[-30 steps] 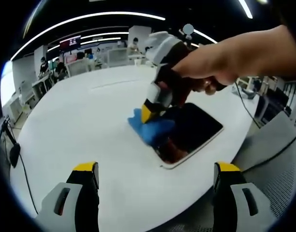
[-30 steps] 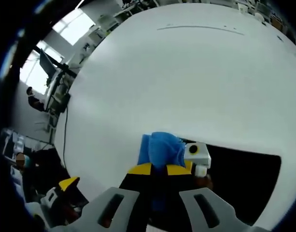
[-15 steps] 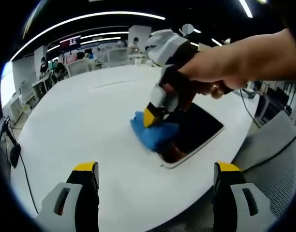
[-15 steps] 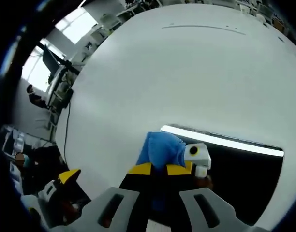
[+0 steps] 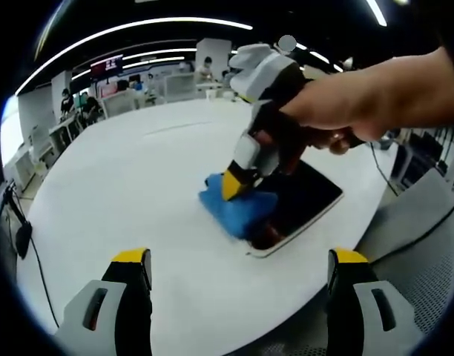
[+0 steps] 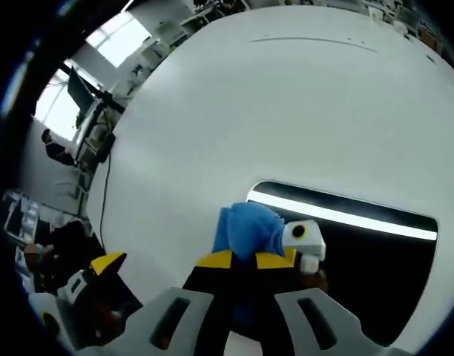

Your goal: Wipe the mirror surface with the cleaning cloth until all visible marks leave the cleaned area.

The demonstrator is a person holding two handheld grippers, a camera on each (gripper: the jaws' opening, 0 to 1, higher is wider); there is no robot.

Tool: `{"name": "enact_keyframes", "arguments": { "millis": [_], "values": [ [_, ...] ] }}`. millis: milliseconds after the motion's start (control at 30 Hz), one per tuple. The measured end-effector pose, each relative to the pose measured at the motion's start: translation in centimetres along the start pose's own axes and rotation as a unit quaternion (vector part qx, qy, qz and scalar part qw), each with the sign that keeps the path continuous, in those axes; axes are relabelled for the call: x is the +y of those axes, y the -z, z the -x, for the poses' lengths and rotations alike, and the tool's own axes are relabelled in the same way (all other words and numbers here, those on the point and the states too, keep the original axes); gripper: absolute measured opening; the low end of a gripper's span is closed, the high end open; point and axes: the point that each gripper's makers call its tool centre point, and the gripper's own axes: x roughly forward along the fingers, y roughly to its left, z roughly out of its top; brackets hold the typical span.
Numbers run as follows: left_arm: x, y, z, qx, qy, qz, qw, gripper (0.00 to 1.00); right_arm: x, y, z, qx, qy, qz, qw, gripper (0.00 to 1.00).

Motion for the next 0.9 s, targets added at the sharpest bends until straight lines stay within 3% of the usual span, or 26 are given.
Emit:
{"name": "enact_keyframes", "arguments": {
  "millis": [900],
  "values": [
    [0.24, 0.09, 0.08, 0.001, -0.006, 0.002, 1.0, 0.99, -0.4, 0.32, 0.44, -0.011, -0.006, -0.002, 0.9999, 0.03]
  ]
}}
